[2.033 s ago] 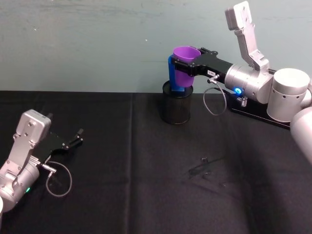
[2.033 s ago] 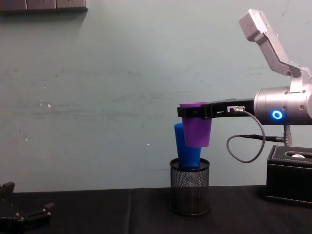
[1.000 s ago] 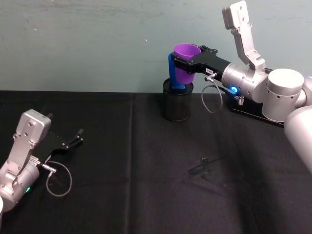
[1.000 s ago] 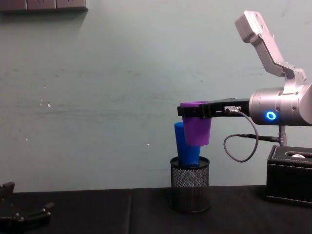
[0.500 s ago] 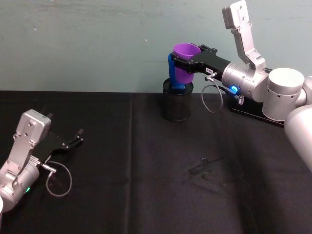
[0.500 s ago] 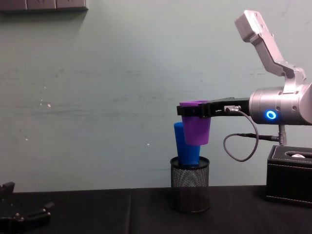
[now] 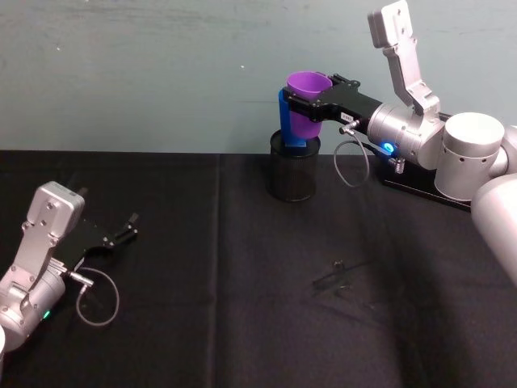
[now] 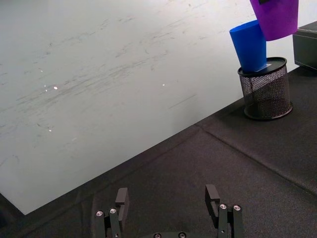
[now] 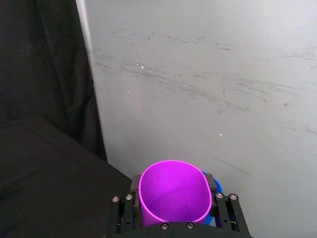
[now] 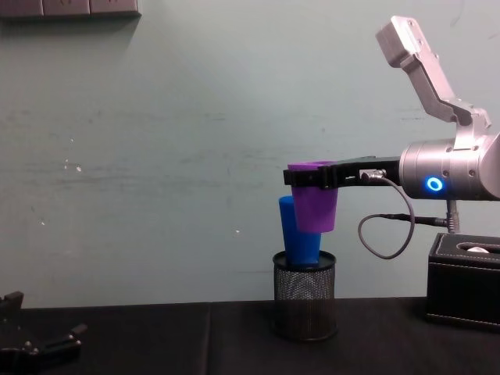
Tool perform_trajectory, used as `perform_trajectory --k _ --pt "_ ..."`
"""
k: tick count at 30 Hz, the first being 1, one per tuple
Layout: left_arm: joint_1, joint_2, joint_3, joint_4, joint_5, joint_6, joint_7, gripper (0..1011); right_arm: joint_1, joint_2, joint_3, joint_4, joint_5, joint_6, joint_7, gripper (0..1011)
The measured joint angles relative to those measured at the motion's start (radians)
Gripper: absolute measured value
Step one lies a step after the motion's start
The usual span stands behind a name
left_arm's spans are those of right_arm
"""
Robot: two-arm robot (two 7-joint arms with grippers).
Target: Pick up one cup with a gripper and tap it against the other cup.
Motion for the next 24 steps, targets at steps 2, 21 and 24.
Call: perform_trajectory --k 2,21,24 --pt "0.0 0.0 0.0 0.0 0.0 0.0 0.0 1011 0.0 0.0 0.0 0.0 0.0 0.0 0.0 746" --pt "0.0 0.0 0.0 0.0 0.0 0.0 0.0 1011 -0.001 0.0 0.0 -0.001 0.001 0.0 -0.001 746" --pt "0.0 0.0 0.0 0.0 0.0 0.0 0.0 1011 -0.001 0.0 0.0 -0.001 0.001 0.0 -0.001 746"
